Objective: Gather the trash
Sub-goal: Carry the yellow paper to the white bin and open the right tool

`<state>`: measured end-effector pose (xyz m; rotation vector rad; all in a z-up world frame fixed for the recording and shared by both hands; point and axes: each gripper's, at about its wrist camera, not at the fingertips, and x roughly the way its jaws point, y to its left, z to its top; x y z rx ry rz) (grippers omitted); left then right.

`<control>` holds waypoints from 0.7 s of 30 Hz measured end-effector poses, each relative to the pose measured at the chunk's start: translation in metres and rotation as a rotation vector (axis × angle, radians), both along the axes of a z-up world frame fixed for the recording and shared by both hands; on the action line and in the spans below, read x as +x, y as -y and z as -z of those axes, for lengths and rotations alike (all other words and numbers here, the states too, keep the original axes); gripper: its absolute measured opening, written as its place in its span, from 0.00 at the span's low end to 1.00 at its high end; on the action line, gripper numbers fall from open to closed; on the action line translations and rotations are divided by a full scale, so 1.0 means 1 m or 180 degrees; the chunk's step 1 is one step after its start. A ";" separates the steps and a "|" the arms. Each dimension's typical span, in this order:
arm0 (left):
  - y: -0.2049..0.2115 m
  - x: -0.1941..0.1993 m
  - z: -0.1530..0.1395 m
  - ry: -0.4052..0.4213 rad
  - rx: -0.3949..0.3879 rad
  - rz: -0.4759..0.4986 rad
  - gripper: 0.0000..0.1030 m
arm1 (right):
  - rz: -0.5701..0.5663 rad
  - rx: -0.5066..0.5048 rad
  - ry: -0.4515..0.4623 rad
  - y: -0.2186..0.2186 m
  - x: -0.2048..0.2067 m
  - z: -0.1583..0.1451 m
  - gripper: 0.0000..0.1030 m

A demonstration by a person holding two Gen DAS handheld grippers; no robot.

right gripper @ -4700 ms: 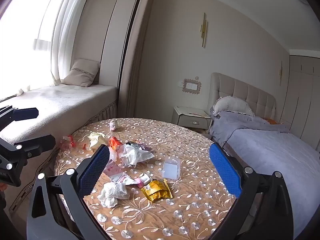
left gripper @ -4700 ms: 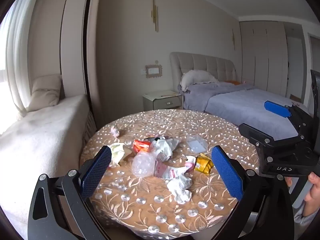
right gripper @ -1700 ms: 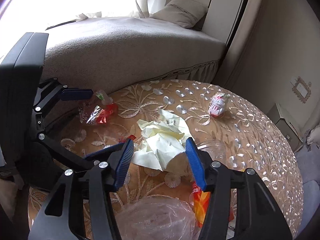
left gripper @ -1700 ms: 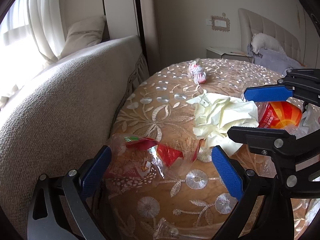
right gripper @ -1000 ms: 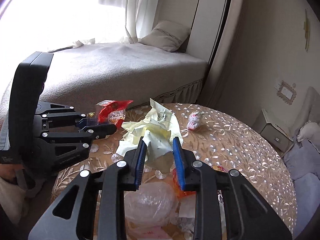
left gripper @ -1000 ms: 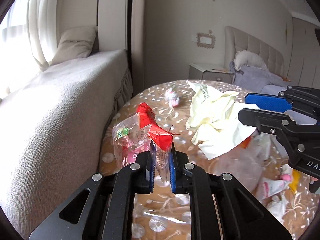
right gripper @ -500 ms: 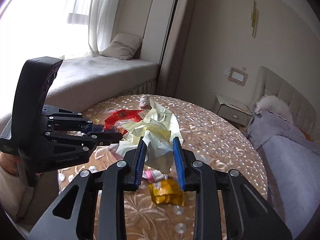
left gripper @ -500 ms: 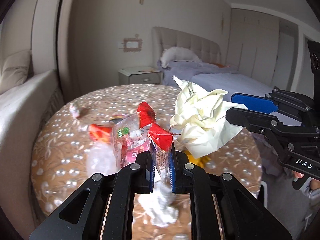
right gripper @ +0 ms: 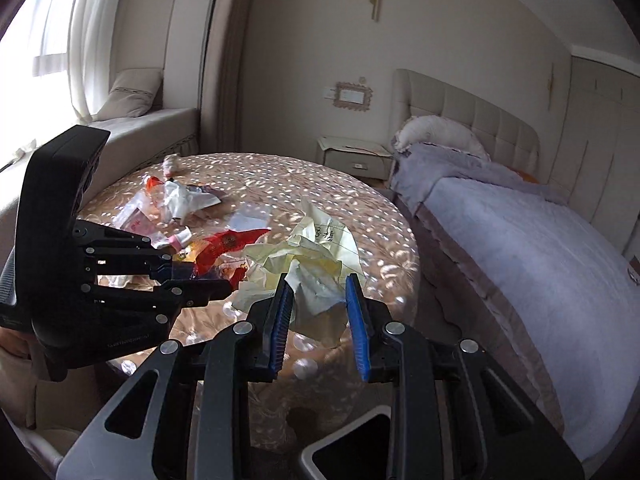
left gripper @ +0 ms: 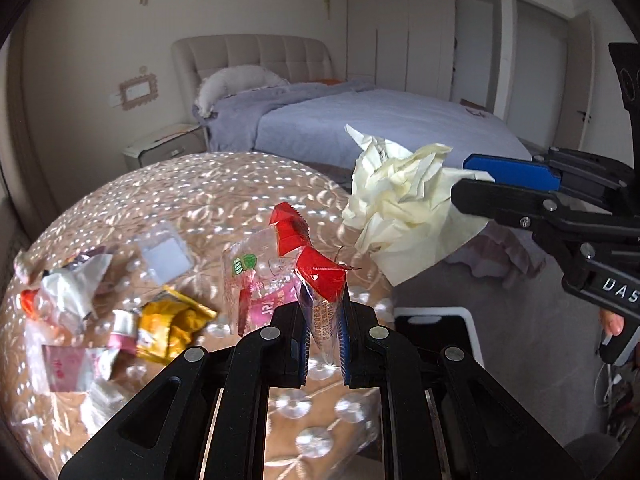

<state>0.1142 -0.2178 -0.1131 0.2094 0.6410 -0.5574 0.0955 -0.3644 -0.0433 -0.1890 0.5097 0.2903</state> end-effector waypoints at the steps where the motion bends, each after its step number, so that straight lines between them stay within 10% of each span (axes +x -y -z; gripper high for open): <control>1: 0.012 0.000 0.005 -0.0050 0.0002 0.0101 0.11 | 0.0080 0.0029 -0.0020 0.010 -0.002 0.003 0.28; 21: 0.196 -0.012 0.136 -0.0980 0.0604 0.1355 0.11 | 0.0980 0.0553 -0.0837 0.150 -0.015 0.121 0.28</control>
